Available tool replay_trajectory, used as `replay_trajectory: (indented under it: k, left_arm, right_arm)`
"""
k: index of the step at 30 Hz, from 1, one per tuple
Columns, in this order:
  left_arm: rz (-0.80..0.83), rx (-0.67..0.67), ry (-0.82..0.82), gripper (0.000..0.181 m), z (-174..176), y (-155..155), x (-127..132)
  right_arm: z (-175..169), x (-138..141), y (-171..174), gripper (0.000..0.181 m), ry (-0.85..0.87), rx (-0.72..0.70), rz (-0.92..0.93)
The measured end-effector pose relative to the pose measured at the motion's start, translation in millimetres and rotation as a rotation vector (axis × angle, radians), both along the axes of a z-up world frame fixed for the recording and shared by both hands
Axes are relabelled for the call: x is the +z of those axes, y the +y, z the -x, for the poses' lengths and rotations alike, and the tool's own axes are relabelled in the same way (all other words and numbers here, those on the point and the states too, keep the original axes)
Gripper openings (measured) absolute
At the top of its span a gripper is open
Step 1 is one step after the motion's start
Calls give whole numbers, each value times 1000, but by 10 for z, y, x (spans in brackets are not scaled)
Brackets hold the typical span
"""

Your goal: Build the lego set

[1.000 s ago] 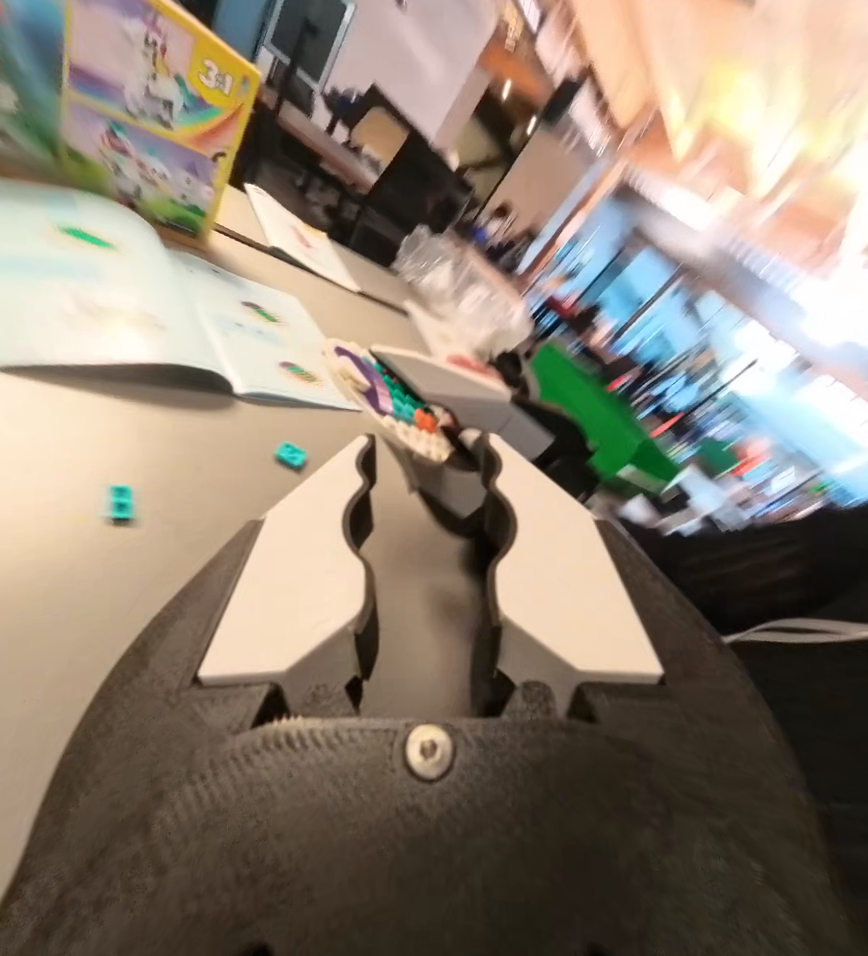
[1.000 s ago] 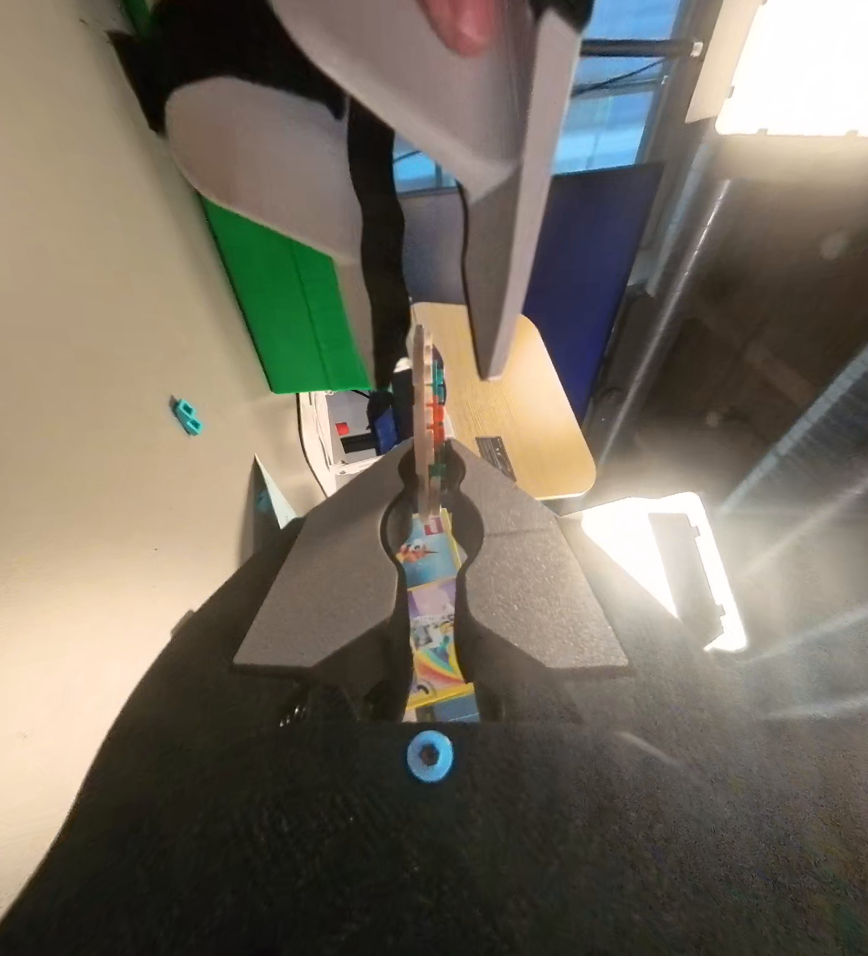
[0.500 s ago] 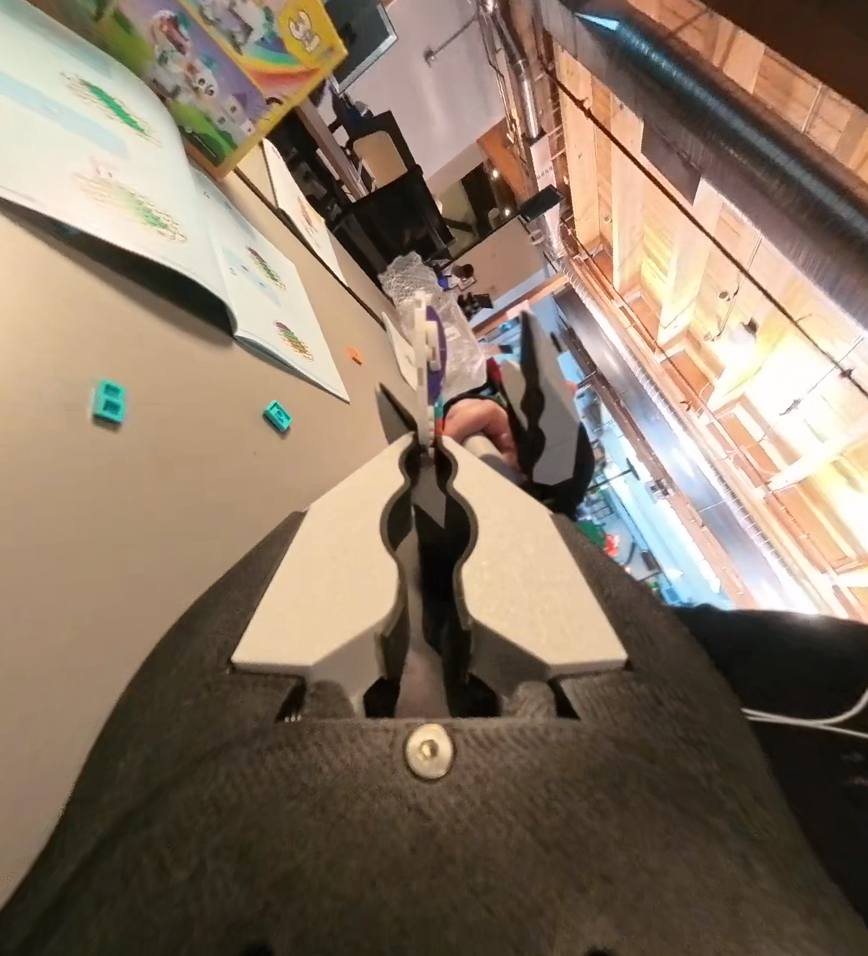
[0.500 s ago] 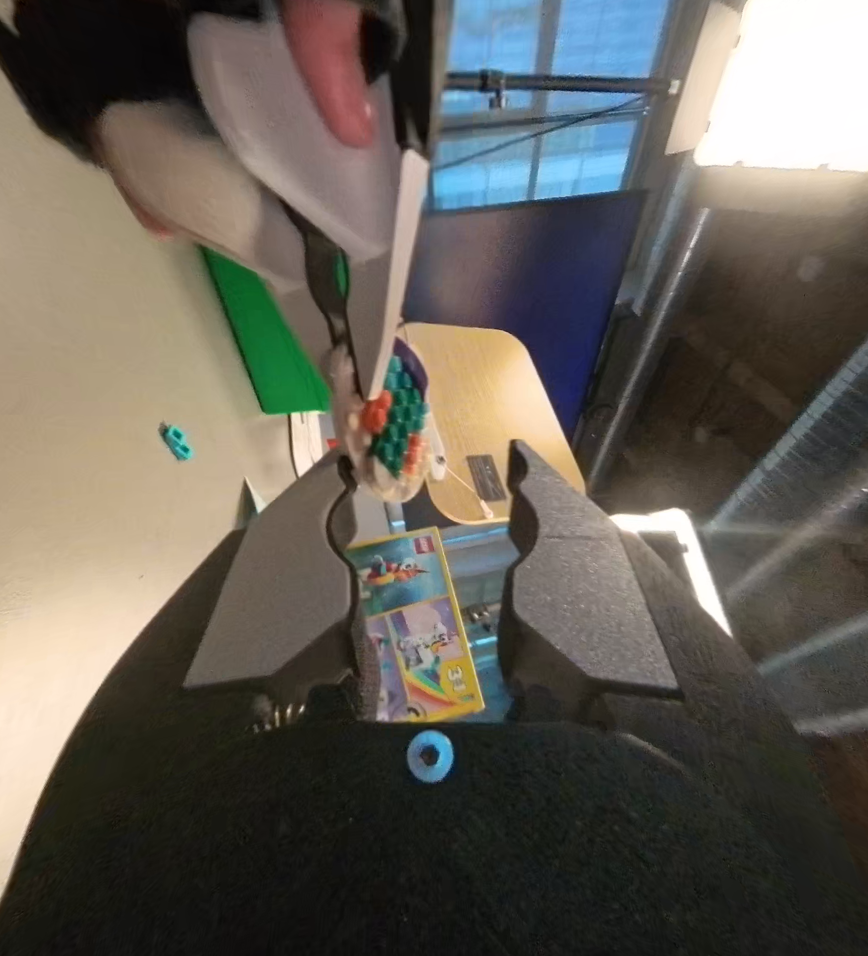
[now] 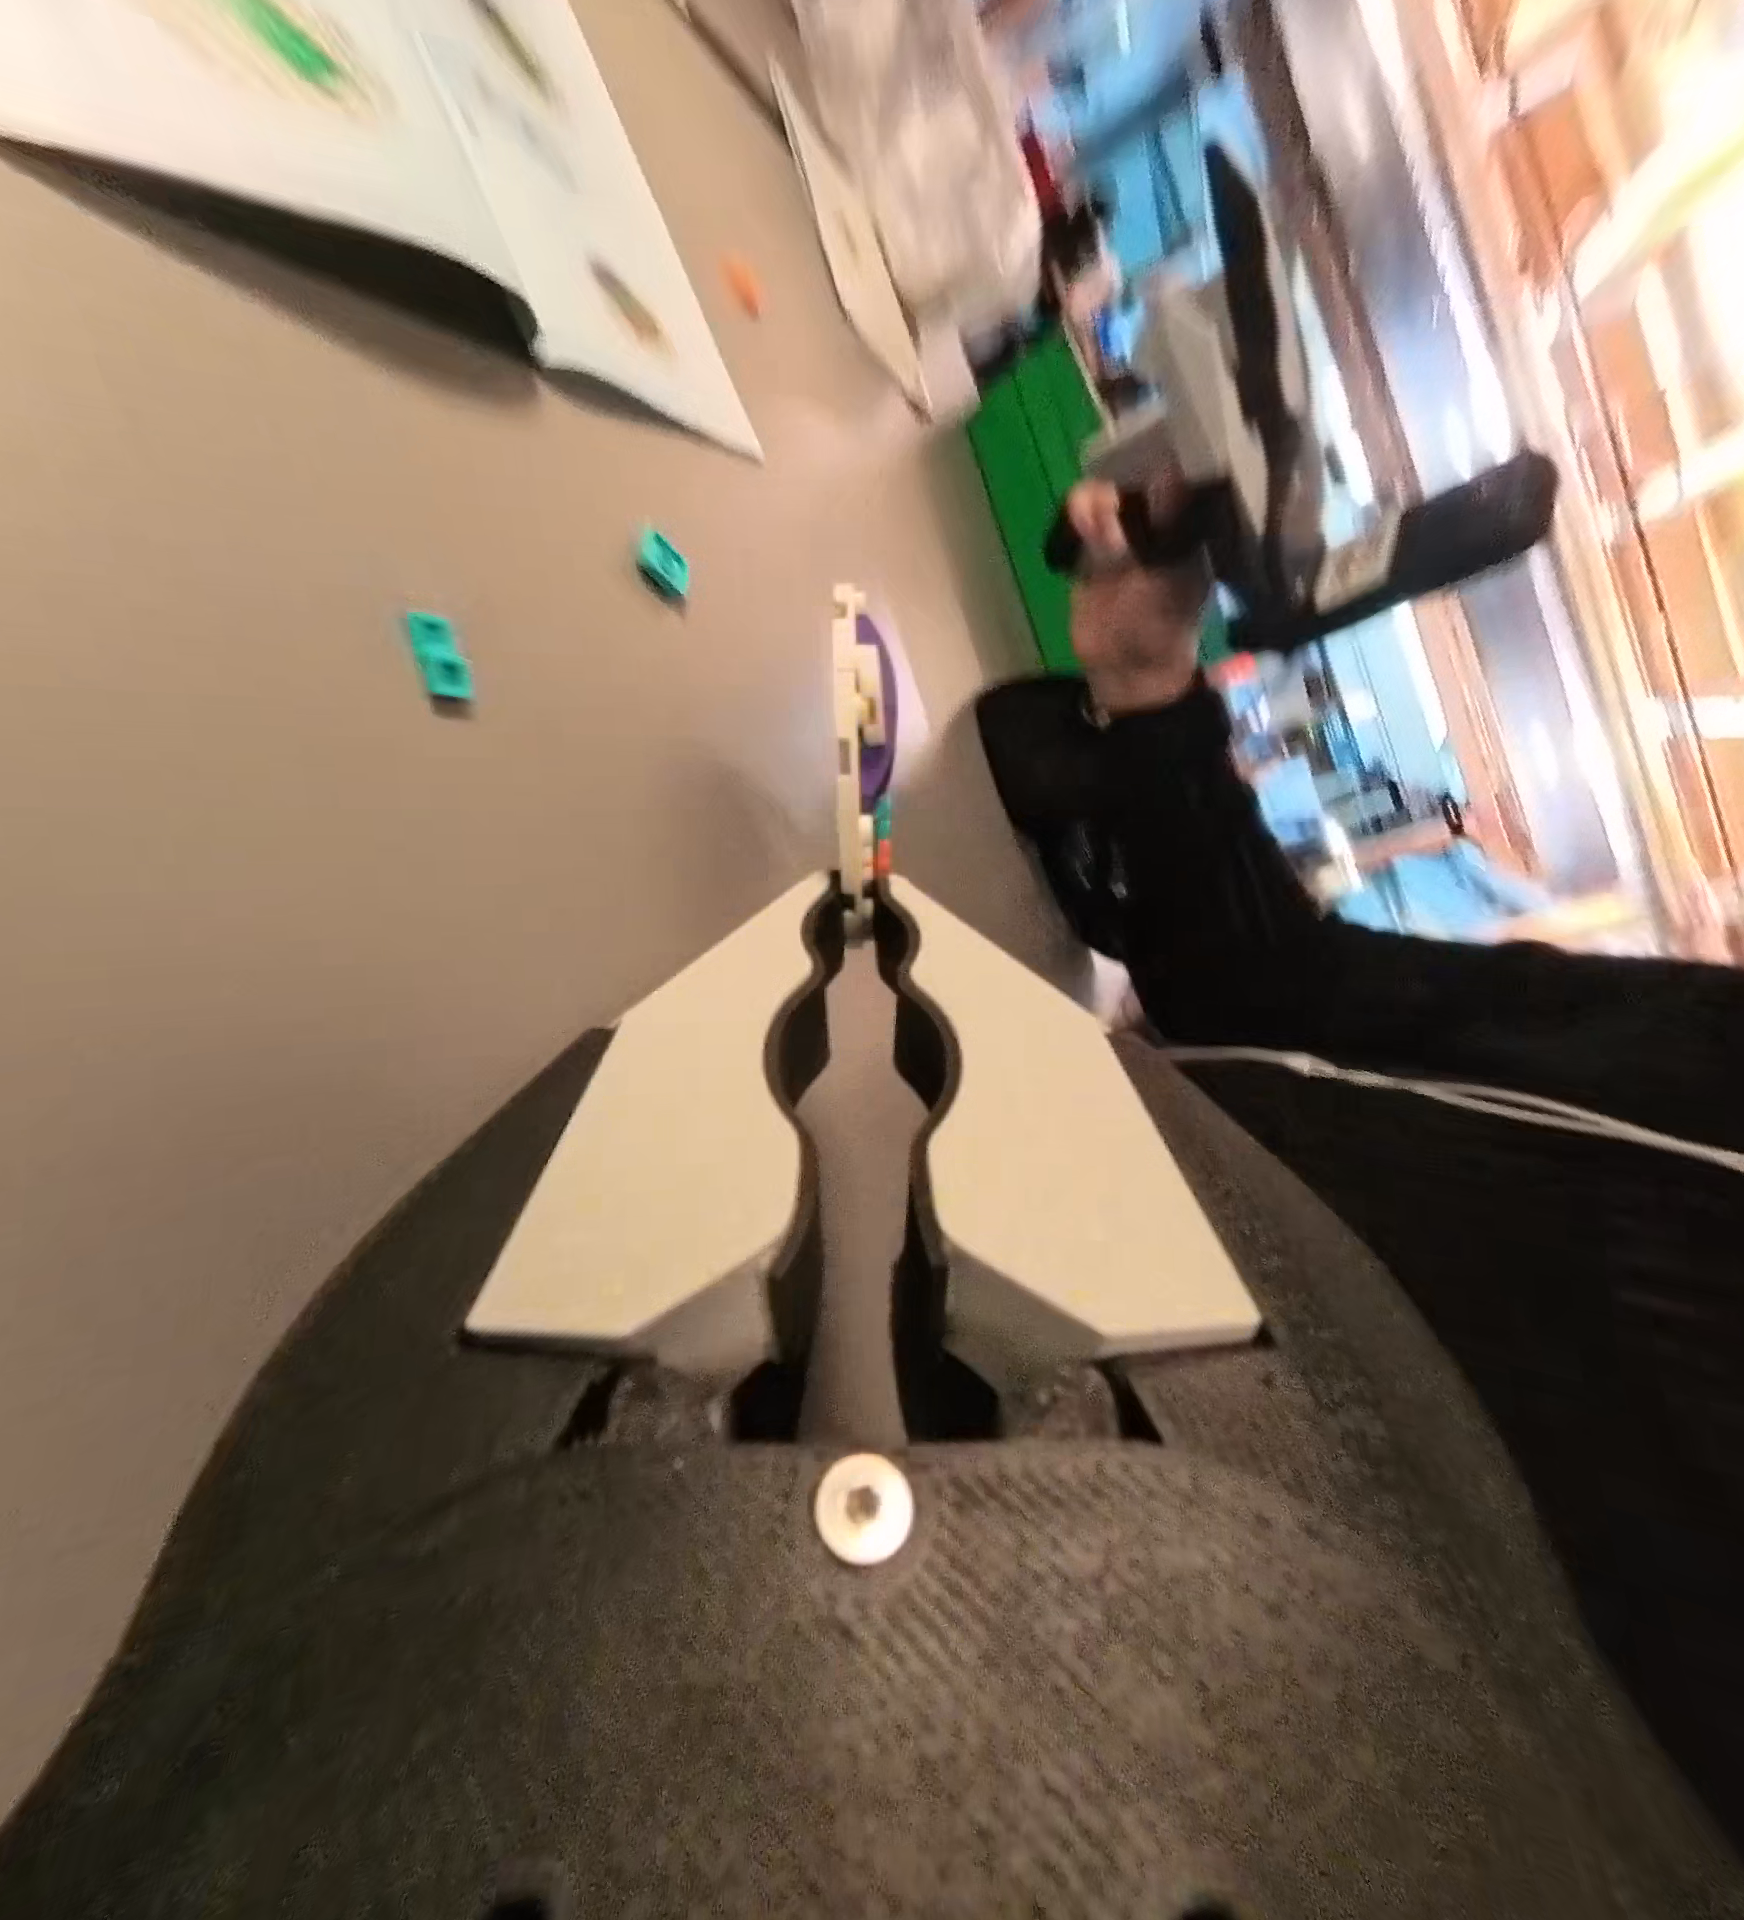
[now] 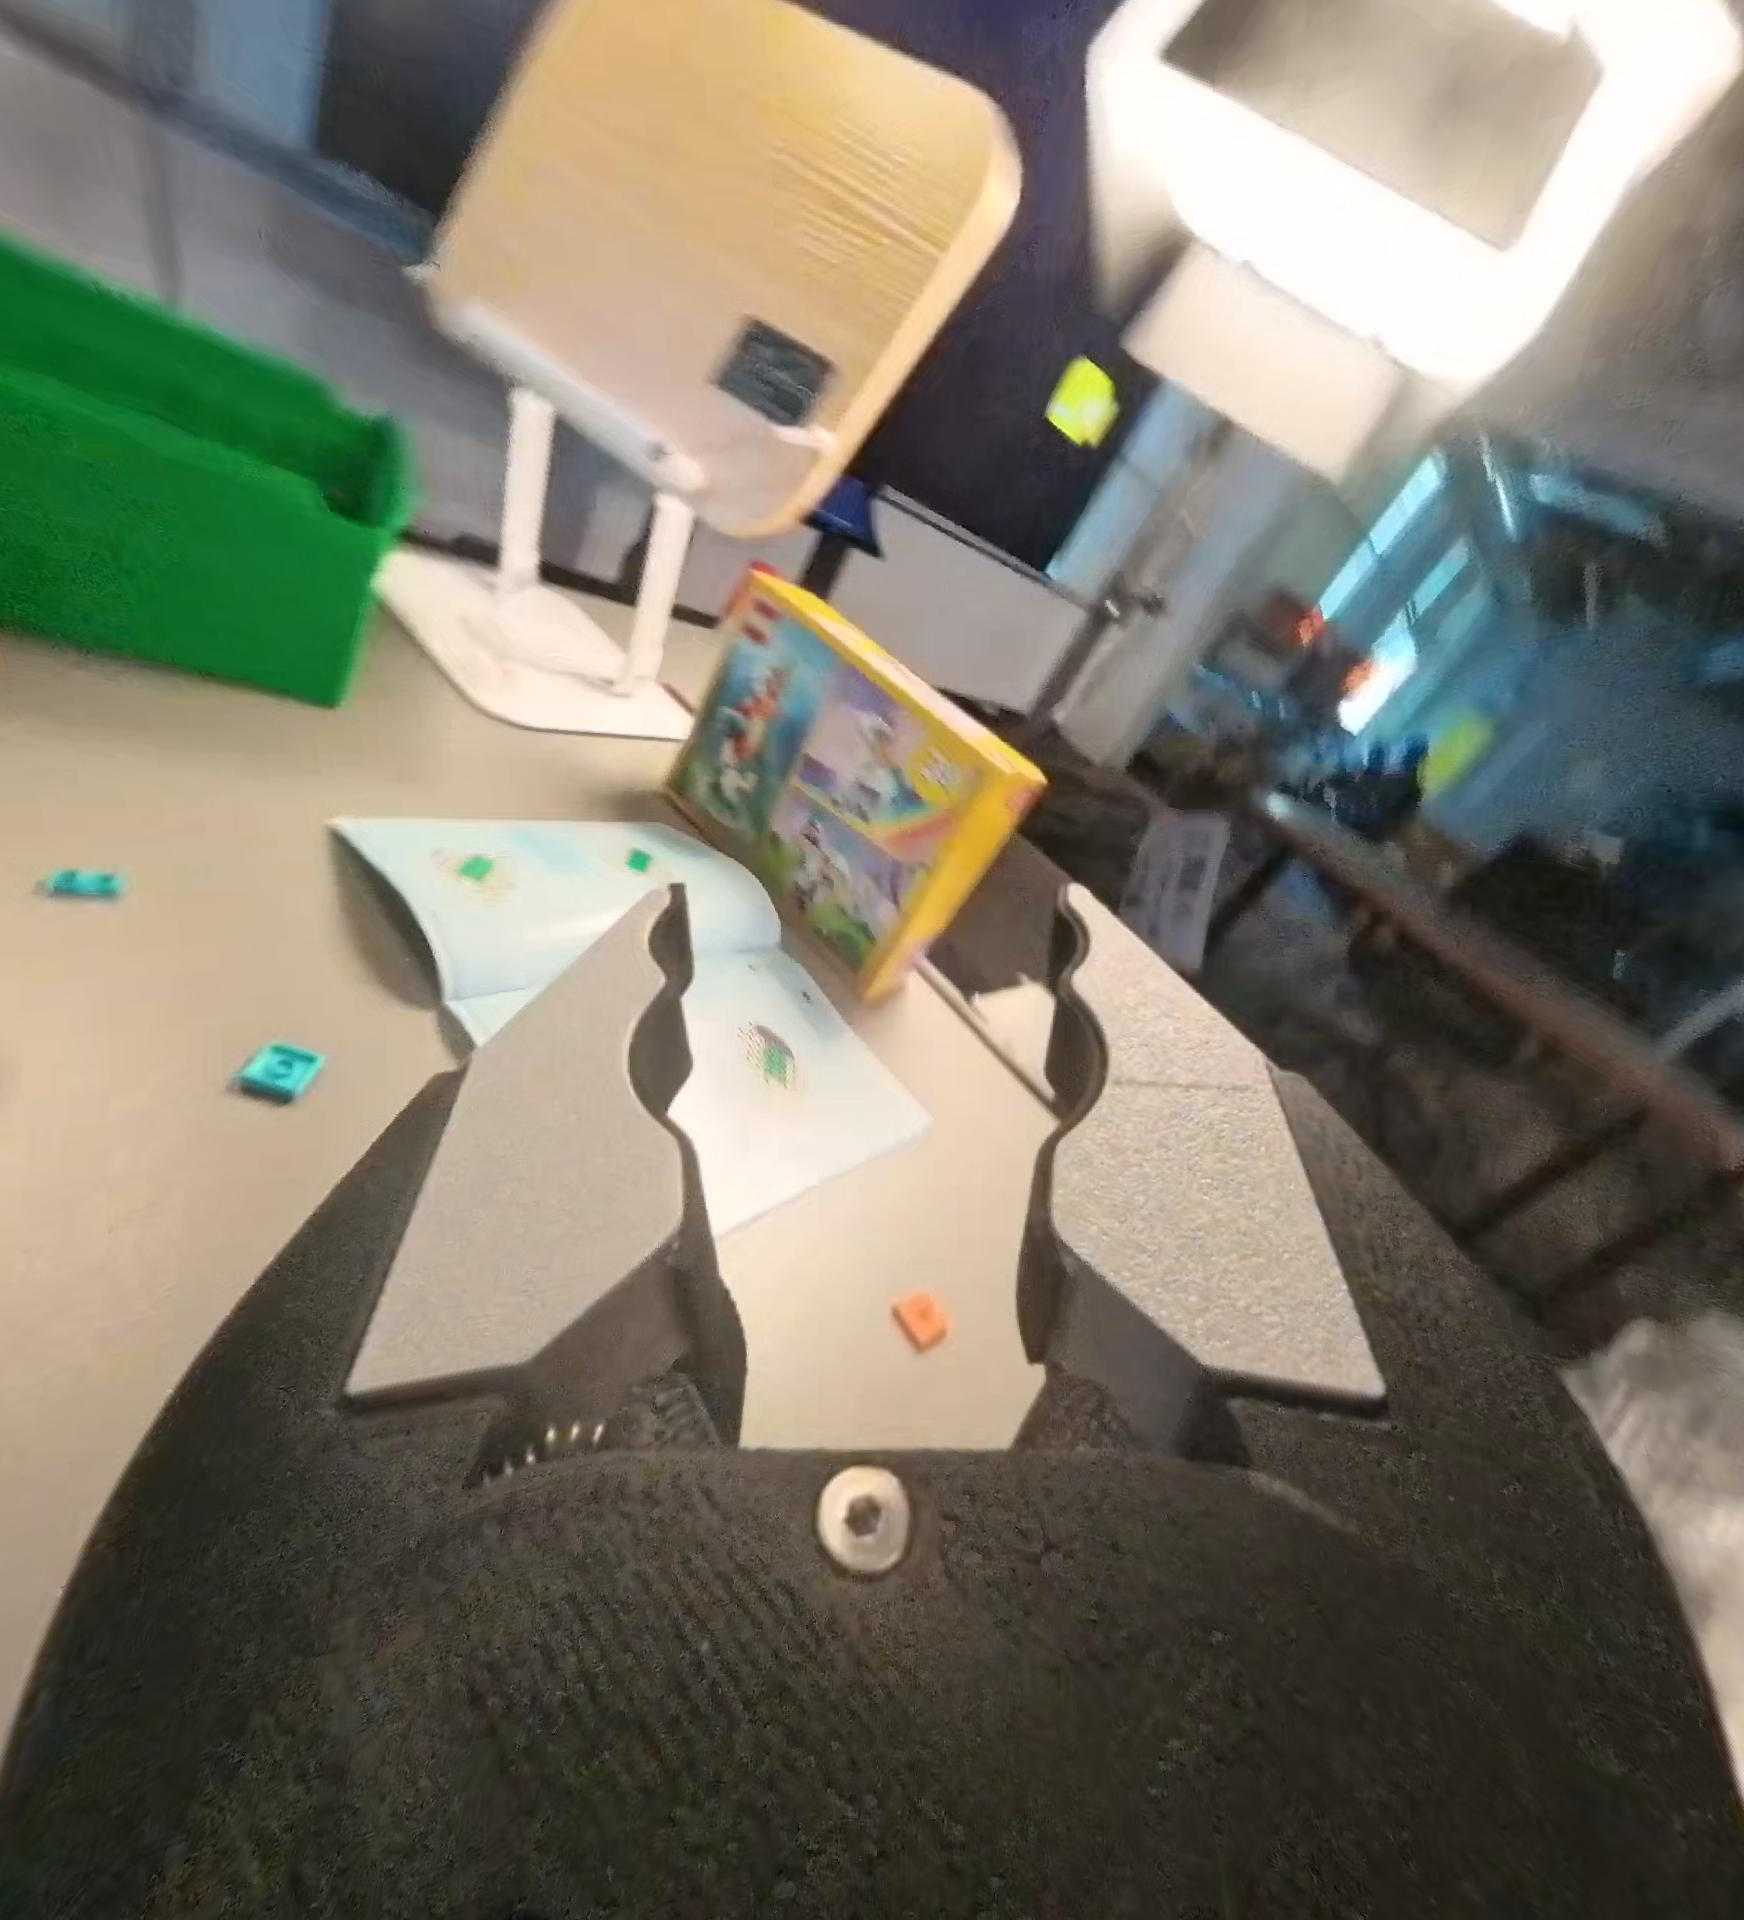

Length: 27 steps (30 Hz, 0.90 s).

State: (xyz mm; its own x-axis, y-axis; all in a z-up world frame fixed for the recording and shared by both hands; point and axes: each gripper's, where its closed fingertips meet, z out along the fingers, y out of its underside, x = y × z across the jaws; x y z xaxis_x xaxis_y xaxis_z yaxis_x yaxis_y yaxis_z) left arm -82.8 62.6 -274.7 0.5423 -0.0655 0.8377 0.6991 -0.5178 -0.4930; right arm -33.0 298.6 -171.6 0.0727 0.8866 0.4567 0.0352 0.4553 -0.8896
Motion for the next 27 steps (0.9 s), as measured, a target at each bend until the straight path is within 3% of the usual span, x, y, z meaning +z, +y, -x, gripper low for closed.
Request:
replay_trajectory:
  k: [4, 7, 11, 15, 17, 24, 27]
  left_arm:
    - [81, -368, -30, 4, -363, 270, -67]
    - [122, -584, -79, 4, -604, 532, -94]
    - [96, -724, -158, 4, -747, 866, -102]
    - [-118, -839, -302, 3, -696, 940, 152]
    - [-163, -862, -283, 3, -610, 883, 161]
    - [-5, -707, -245, 3, -317, 760, -102]
    - [4, -707, -212, 3, -343, 756, -140]
  right_arm:
    - [-215, -107, 596, 63, 162, -249, 224]
    - [-332, -170, 840, 53, 265, -424, 167]
    - [-384, -282, 989, 46, 285, -580, 47]
    - [-401, -267, 1028, 45, 314, -587, 58]
    - [-355, -306, 1013, 45, 293, -555, 71]
    - [-126, -307, 875, 43, 268, -440, 54]
    - [-35, -351, 828, 43, 237, -416, 37]
